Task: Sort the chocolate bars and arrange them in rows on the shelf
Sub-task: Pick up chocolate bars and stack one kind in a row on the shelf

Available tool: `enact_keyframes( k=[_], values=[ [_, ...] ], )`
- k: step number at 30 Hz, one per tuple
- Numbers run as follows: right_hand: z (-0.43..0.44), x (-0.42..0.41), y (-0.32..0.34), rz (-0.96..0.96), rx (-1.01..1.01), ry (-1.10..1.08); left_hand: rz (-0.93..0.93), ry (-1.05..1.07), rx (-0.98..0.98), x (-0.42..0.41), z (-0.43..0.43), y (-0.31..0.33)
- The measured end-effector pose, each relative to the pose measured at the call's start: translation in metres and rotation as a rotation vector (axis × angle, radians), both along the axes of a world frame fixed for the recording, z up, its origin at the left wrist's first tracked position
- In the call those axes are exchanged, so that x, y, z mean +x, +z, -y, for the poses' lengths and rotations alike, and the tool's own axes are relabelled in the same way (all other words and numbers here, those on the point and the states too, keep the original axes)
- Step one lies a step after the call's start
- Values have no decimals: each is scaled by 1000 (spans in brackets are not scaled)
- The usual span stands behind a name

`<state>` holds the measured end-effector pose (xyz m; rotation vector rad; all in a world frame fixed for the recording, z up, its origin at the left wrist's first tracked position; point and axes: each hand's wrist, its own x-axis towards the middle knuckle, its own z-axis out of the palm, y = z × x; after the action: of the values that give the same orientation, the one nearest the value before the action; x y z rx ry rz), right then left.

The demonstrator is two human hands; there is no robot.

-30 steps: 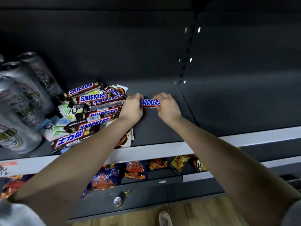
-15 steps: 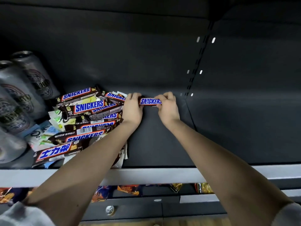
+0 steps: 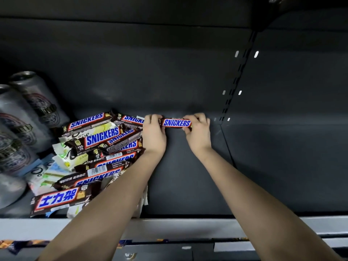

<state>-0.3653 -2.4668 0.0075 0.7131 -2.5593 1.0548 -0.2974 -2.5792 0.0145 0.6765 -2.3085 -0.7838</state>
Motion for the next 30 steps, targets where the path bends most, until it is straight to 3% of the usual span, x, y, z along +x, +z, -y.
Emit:
enact_keyframes(
  k=[15, 20, 25, 30],
  values=[
    [-1, 1, -4, 5, -40, 16, 26, 0, -38, -1, 1, -5],
    [-5, 14, 2, -173, 3, -107, 35, -2, 105, 3, -4, 10],
    [-3, 23, 8, -256, -8, -12, 67, 66, 325, -2, 2, 44],
    [23, 46, 27, -293, -38, 91, 15, 18, 268, 21, 23, 73]
  ],
)
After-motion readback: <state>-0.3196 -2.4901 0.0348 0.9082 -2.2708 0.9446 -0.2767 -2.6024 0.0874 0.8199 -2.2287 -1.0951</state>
